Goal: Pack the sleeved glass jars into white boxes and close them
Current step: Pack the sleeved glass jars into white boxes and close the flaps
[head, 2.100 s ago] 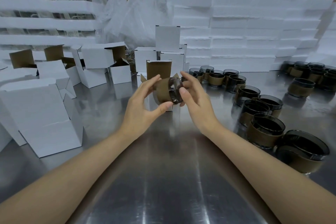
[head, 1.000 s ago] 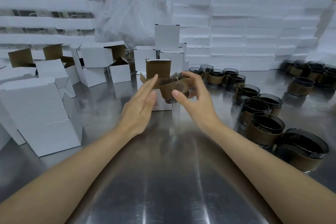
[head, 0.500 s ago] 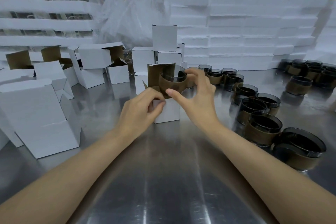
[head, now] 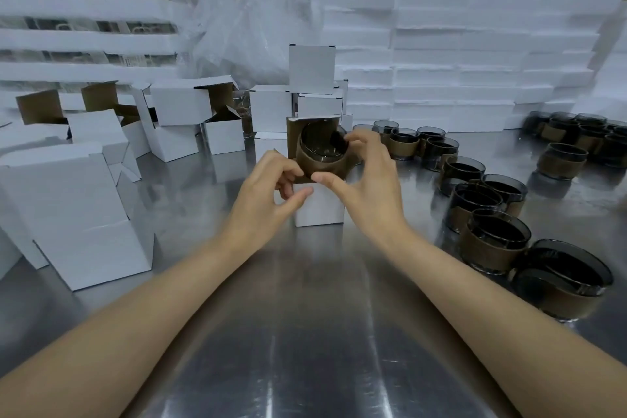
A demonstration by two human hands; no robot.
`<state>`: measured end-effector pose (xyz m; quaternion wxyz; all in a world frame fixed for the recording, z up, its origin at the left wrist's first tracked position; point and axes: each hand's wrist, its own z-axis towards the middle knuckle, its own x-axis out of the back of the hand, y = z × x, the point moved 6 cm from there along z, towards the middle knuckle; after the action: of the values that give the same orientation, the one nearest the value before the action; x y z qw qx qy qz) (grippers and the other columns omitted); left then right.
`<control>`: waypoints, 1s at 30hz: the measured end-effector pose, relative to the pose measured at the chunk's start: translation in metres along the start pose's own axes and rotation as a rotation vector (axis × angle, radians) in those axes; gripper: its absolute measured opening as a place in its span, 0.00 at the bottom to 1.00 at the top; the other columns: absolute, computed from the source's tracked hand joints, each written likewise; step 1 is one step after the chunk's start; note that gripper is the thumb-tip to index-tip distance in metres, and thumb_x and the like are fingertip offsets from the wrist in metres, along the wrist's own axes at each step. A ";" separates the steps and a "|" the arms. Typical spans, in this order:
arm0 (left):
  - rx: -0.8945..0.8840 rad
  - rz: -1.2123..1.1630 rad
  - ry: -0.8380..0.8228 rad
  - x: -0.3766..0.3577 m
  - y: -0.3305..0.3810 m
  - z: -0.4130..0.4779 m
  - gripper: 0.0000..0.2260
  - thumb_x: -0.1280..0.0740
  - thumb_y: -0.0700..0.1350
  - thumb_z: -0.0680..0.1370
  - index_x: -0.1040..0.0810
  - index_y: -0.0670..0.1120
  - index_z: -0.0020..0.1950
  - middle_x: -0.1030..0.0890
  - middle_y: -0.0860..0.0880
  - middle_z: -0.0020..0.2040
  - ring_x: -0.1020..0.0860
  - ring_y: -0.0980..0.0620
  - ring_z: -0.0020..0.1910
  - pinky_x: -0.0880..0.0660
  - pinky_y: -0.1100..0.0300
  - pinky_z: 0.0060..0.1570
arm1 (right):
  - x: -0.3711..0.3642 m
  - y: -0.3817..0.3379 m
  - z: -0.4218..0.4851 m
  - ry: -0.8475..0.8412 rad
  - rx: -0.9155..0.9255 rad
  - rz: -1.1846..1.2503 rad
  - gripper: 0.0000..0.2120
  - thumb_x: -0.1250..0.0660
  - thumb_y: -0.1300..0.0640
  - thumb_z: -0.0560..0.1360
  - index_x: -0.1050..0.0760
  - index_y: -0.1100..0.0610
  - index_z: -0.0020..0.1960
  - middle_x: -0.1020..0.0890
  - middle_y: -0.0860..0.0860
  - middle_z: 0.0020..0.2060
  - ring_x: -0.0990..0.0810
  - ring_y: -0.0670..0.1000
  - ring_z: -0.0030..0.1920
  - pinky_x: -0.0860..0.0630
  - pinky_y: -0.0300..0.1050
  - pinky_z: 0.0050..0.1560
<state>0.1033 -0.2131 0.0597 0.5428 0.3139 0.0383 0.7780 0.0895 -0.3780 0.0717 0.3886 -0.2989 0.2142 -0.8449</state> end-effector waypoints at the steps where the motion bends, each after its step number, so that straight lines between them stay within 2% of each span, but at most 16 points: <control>1: -0.008 0.007 -0.007 -0.001 0.001 0.000 0.09 0.28 0.40 0.75 0.25 0.45 0.51 0.28 0.50 0.47 0.26 0.56 0.39 0.27 0.65 0.41 | -0.003 0.004 0.000 -0.038 -0.031 -0.026 0.28 0.24 0.43 0.65 0.31 0.47 0.60 0.25 0.42 0.53 0.28 0.45 0.59 0.30 0.48 0.59; 3: -0.018 0.016 -0.015 -0.002 0.002 -0.001 0.08 0.28 0.40 0.75 0.25 0.45 0.51 0.28 0.51 0.47 0.26 0.57 0.40 0.27 0.66 0.42 | -0.008 0.013 0.001 -0.126 -0.089 -0.049 0.25 0.27 0.41 0.67 0.31 0.45 0.60 0.24 0.44 0.56 0.30 0.41 0.59 0.30 0.44 0.59; 5: -0.024 0.011 -0.013 -0.003 0.002 0.000 0.08 0.28 0.40 0.75 0.25 0.45 0.51 0.29 0.52 0.47 0.26 0.57 0.40 0.27 0.66 0.42 | -0.012 0.019 0.002 -0.207 -0.089 -0.069 0.17 0.30 0.40 0.70 0.27 0.46 0.55 0.23 0.46 0.56 0.33 0.39 0.62 0.30 0.44 0.62; 6: -0.028 0.011 -0.018 -0.003 0.001 -0.001 0.08 0.28 0.40 0.75 0.25 0.45 0.51 0.29 0.52 0.48 0.26 0.56 0.40 0.28 0.66 0.43 | -0.014 0.019 0.001 -0.236 -0.063 -0.097 0.14 0.32 0.41 0.73 0.25 0.48 0.52 0.22 0.47 0.56 0.35 0.41 0.65 0.32 0.44 0.64; 8: -0.028 0.010 -0.038 -0.005 0.000 -0.002 0.09 0.28 0.40 0.75 0.24 0.45 0.52 0.30 0.52 0.49 0.26 0.56 0.40 0.27 0.65 0.44 | -0.019 0.018 -0.001 -0.280 -0.016 -0.159 0.13 0.35 0.44 0.76 0.21 0.53 0.49 0.20 0.47 0.54 0.39 0.48 0.71 0.36 0.43 0.65; 10: -0.007 -0.023 -0.037 -0.006 -0.001 -0.002 0.12 0.28 0.40 0.74 0.25 0.47 0.55 0.31 0.52 0.52 0.25 0.56 0.41 0.26 0.65 0.46 | -0.021 0.015 -0.002 -0.287 0.017 -0.180 0.13 0.36 0.47 0.78 0.20 0.55 0.52 0.19 0.47 0.53 0.39 0.51 0.72 0.38 0.42 0.65; 13: 0.122 -0.133 0.097 0.002 -0.008 -0.001 0.17 0.29 0.43 0.76 0.31 0.50 0.61 0.34 0.50 0.60 0.25 0.59 0.43 0.26 0.67 0.49 | -0.008 0.007 0.001 -0.113 0.057 -0.010 0.11 0.35 0.56 0.79 0.23 0.58 0.59 0.23 0.52 0.60 0.31 0.49 0.67 0.35 0.39 0.66; 15: 0.243 -0.158 0.165 0.008 -0.015 -0.002 0.16 0.36 0.48 0.78 0.35 0.50 0.64 0.34 0.51 0.61 0.26 0.63 0.49 0.28 0.71 0.49 | 0.005 0.011 0.003 0.034 -0.059 0.153 0.14 0.40 0.61 0.80 0.29 0.58 0.65 0.27 0.52 0.62 0.27 0.40 0.60 0.31 0.31 0.59; 16: 0.291 -0.164 0.159 0.009 -0.019 -0.002 0.16 0.39 0.50 0.78 0.35 0.49 0.65 0.32 0.52 0.61 0.27 0.65 0.52 0.29 0.72 0.51 | 0.008 0.016 0.003 0.071 -0.152 0.247 0.14 0.42 0.63 0.81 0.32 0.57 0.67 0.27 0.50 0.60 0.26 0.39 0.56 0.29 0.31 0.57; 19: 0.318 -0.155 0.029 0.006 -0.022 -0.005 0.18 0.42 0.50 0.80 0.33 0.46 0.69 0.26 0.54 0.63 0.28 0.61 0.62 0.33 0.68 0.62 | 0.002 0.022 0.002 0.036 -0.293 0.452 0.12 0.45 0.66 0.82 0.31 0.55 0.62 0.21 0.50 0.51 0.20 0.45 0.49 0.22 0.38 0.51; 20: 0.294 -0.122 -0.004 0.004 -0.021 -0.005 0.17 0.42 0.48 0.81 0.31 0.45 0.69 0.26 0.52 0.64 0.29 0.59 0.64 0.34 0.68 0.64 | 0.001 0.021 0.002 0.011 -0.275 0.412 0.11 0.43 0.66 0.81 0.29 0.56 0.60 0.20 0.48 0.49 0.20 0.42 0.48 0.22 0.38 0.50; 22: 0.271 -0.083 -0.010 0.005 -0.020 -0.003 0.15 0.42 0.45 0.83 0.27 0.44 0.68 0.26 0.51 0.66 0.30 0.59 0.66 0.36 0.69 0.65 | 0.001 0.022 0.003 -0.003 -0.243 0.338 0.09 0.39 0.65 0.79 0.24 0.57 0.56 0.20 0.43 0.46 0.22 0.34 0.45 0.27 0.30 0.49; 24: 0.278 -0.088 0.004 0.007 -0.022 -0.003 0.15 0.42 0.43 0.83 0.26 0.44 0.68 0.25 0.51 0.65 0.30 0.59 0.66 0.37 0.71 0.65 | 0.002 0.024 0.005 -0.004 -0.246 0.343 0.06 0.36 0.63 0.79 0.22 0.57 0.53 0.20 0.42 0.44 0.24 0.32 0.42 0.30 0.26 0.46; 27: 0.254 -0.088 -0.017 0.007 -0.021 -0.003 0.16 0.42 0.46 0.82 0.26 0.43 0.67 0.26 0.50 0.64 0.30 0.58 0.66 0.36 0.70 0.65 | 0.002 0.027 0.007 -0.044 -0.271 0.370 0.06 0.36 0.62 0.78 0.21 0.57 0.52 0.19 0.44 0.45 0.24 0.32 0.43 0.31 0.26 0.46; 30: 0.235 -0.102 -0.020 0.005 -0.018 -0.003 0.19 0.43 0.48 0.80 0.26 0.42 0.67 0.28 0.50 0.65 0.30 0.58 0.66 0.35 0.66 0.67 | -0.003 0.026 0.007 -0.123 -0.269 0.415 0.11 0.37 0.64 0.79 0.24 0.53 0.58 0.22 0.49 0.55 0.25 0.32 0.51 0.30 0.28 0.54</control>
<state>0.1154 -0.2008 0.0525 0.5413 0.3807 0.1396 0.7365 0.1092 -0.3925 0.0603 0.5228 -0.3482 0.3573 -0.6913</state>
